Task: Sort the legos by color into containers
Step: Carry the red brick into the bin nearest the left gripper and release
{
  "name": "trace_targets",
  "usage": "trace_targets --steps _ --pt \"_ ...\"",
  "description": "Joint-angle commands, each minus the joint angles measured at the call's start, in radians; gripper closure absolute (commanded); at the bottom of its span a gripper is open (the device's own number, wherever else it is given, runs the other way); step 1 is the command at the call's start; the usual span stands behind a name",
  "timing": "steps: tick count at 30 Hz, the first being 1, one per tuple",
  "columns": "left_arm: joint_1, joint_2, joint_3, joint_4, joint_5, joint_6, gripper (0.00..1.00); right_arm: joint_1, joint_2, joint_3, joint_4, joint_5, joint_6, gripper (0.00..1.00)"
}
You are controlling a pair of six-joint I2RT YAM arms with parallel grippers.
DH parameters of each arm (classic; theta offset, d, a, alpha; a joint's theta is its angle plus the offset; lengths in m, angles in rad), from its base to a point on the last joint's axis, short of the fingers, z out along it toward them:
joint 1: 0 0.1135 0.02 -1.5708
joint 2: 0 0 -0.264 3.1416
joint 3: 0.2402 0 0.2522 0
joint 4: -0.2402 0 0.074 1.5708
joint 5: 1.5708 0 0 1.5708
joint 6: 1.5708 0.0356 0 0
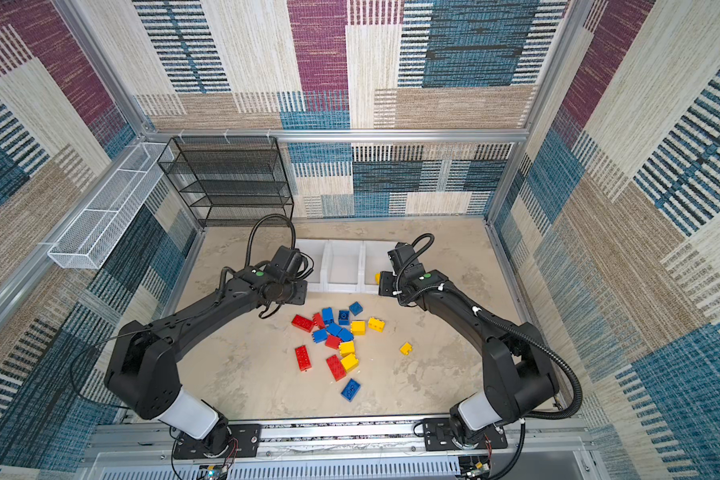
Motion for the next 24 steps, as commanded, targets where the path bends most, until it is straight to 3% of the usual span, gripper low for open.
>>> trace_targets --steps 1,9,17,24 --pt "0.036 0.094 0.101 -0.026 -0.002 0.103 0.6 0.0 -0.026 -0.014 0.011 0.008 0.025 0.38" --pt "0.111 0.317 0.308 -0.042 0.065 0.112 0.58 0.0 -0.089 -0.073 -0.001 0.025 0.053 0.38" --pt "0.125 0.379 0.347 -0.042 0.07 0.125 0.57 0.0 -0.101 -0.078 -0.008 0.026 0.058 0.38" --pt "0.128 0.364 0.336 -0.04 0.088 0.111 0.36 0.0 -0.1 -0.074 -0.014 0.018 0.06 0.35"
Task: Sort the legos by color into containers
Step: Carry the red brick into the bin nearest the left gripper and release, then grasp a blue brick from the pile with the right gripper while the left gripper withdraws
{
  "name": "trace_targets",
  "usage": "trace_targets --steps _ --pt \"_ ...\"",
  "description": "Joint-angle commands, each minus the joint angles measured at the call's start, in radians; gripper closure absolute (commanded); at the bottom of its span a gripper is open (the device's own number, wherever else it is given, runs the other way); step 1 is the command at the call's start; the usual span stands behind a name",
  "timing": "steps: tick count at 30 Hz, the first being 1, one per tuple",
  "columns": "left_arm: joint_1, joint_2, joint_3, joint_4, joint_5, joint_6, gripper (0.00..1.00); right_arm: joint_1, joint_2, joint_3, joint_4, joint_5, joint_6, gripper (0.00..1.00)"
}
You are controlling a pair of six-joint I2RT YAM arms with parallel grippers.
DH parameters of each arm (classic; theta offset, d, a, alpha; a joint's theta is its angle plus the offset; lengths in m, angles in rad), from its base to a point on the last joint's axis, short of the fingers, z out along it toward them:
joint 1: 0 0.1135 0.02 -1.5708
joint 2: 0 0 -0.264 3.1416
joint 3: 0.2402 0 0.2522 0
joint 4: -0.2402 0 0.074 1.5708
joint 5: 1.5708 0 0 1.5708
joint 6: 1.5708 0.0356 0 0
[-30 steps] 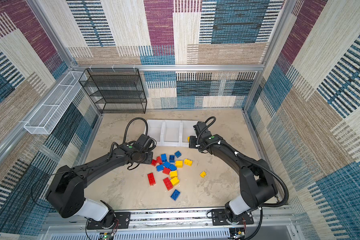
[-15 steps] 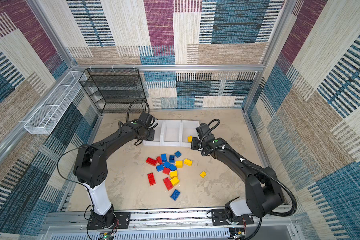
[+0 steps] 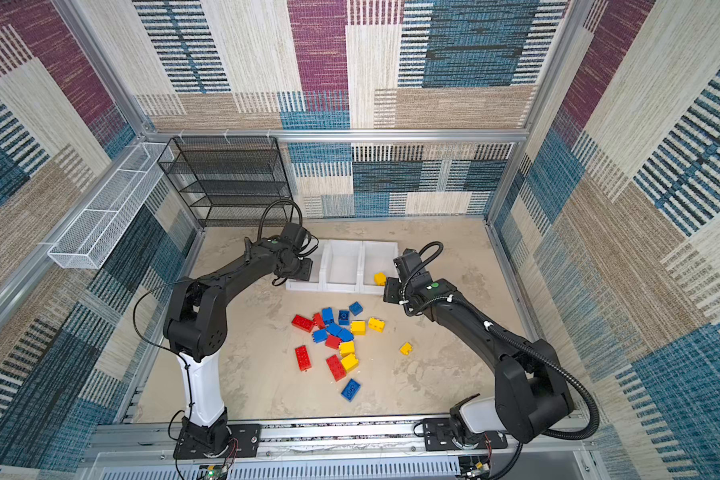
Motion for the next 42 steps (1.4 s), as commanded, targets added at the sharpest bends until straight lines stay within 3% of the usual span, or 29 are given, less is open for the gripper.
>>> trace_targets --steps 1,13,19,30,36,42 --pt "-0.001 -0.018 -0.002 -0.006 0.012 -0.006 0.35 0.0 -0.004 0.009 0.001 0.0 0.013 0.34" --pt "-0.002 -0.153 -0.084 0.007 0.069 -0.05 0.32 0.0 0.003 0.02 -0.007 -0.012 0.005 0.34" --pt "-0.006 -0.368 -0.308 0.062 0.098 -0.131 0.31 0.024 0.026 0.035 -0.017 -0.022 0.0 0.35" --pt "-0.005 -0.849 -0.811 0.106 0.059 -0.34 0.31 0.219 0.163 0.121 -0.02 -0.039 0.029 0.36" --pt "-0.006 -0.992 -0.933 0.118 0.077 -0.42 0.31 0.285 0.243 0.166 -0.028 -0.052 0.032 0.36" --pt "-0.005 -1.035 -0.972 0.125 0.091 -0.45 0.31 0.326 0.338 0.23 -0.043 -0.067 0.025 0.36"
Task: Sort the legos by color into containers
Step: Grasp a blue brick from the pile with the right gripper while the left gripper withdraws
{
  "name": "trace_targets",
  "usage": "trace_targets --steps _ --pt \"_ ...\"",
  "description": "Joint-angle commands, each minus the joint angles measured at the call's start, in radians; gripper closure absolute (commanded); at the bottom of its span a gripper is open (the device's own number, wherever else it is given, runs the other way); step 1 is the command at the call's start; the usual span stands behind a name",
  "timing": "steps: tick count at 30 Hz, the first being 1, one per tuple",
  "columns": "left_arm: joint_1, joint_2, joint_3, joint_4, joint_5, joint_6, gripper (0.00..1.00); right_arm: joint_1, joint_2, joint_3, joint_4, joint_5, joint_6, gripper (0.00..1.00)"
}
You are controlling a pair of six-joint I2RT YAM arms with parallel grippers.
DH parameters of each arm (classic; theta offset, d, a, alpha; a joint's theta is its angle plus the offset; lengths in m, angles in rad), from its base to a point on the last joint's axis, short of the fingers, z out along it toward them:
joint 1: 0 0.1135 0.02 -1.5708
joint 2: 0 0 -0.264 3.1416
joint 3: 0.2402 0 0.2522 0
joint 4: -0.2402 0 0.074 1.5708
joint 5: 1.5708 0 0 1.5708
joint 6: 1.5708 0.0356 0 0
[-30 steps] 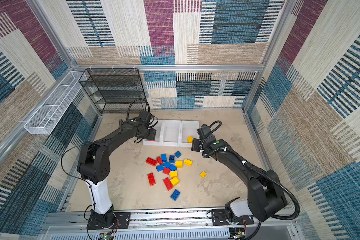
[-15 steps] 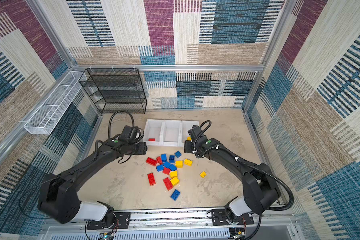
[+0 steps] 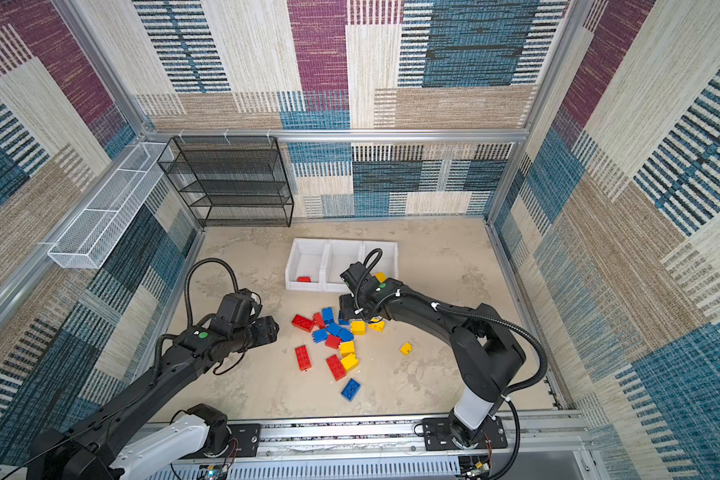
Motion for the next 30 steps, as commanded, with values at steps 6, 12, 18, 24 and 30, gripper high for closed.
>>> trace_targets --steps 6,12,18,24,30 --pt "0.001 -0.012 -0.02 0.024 0.028 -0.063 0.31 0.022 0.093 0.052 -0.007 -0.011 0.003 0.4" --pt "0.001 -0.031 -0.032 0.026 0.021 -0.065 0.31 0.026 0.139 0.075 -0.018 -0.004 0.003 0.44" --pt "0.0 -0.033 -0.048 0.047 0.028 -0.064 0.31 0.026 0.169 0.091 -0.024 0.003 -0.003 0.48" --pt "-0.001 -0.03 -0.056 0.067 0.034 -0.058 0.31 0.026 0.173 0.081 -0.011 0.017 0.002 0.55" --pt "-0.001 -0.049 -0.08 0.112 0.041 -0.079 0.31 0.026 0.151 0.066 0.014 0.035 -0.003 0.61"
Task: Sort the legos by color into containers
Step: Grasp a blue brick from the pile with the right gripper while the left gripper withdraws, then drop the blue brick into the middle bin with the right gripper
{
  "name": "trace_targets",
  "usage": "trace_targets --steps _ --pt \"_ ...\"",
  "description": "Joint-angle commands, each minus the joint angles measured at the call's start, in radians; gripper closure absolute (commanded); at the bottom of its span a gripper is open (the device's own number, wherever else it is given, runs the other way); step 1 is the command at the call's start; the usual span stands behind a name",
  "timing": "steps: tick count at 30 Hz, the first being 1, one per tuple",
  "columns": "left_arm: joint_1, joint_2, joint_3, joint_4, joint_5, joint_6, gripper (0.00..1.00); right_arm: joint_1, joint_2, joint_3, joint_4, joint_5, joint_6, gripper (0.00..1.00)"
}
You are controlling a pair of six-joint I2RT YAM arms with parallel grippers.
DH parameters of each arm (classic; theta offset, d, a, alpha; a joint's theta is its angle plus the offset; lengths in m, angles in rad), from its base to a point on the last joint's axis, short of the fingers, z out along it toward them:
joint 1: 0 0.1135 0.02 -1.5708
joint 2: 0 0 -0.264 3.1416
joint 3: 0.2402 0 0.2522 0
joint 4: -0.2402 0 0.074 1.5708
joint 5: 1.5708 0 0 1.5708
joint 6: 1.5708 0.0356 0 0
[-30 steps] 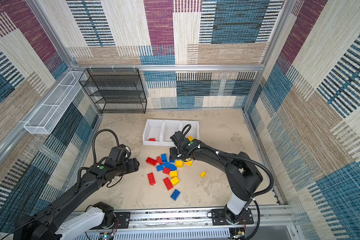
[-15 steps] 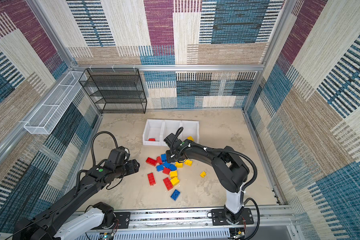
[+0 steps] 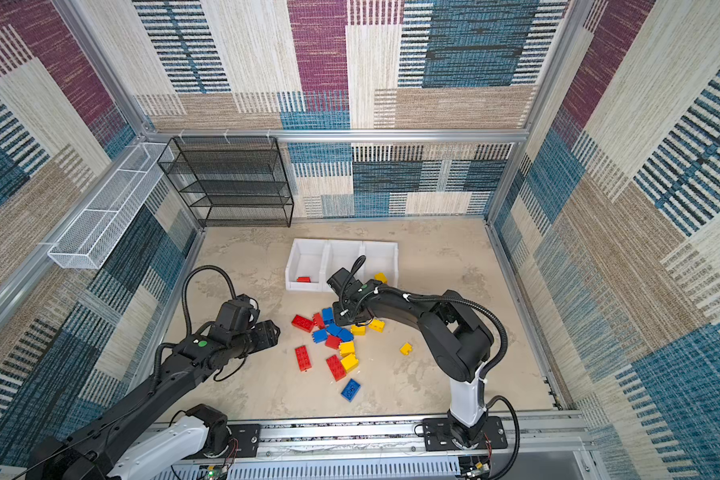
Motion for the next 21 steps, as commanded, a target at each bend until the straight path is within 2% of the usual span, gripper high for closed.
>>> trace_targets --steps 1,7,13,21 --pt "0.0 -0.007 -0.005 0.044 0.016 -0.025 0.31 0.0 -0.02 -0.003 0.027 0.029 -0.004 0.62" --pt "-0.001 -0.028 -0.008 0.032 0.019 -0.025 0.31 0.0 -0.03 0.024 0.02 0.032 -0.024 0.65" --pt "0.0 -0.086 -0.028 0.021 0.016 -0.064 0.31 -0.008 -0.039 0.146 -0.025 0.045 -0.102 0.65" --pt "-0.02 -0.127 -0.068 0.025 0.029 -0.103 0.31 -0.095 0.085 0.346 -0.049 0.058 -0.202 0.65"
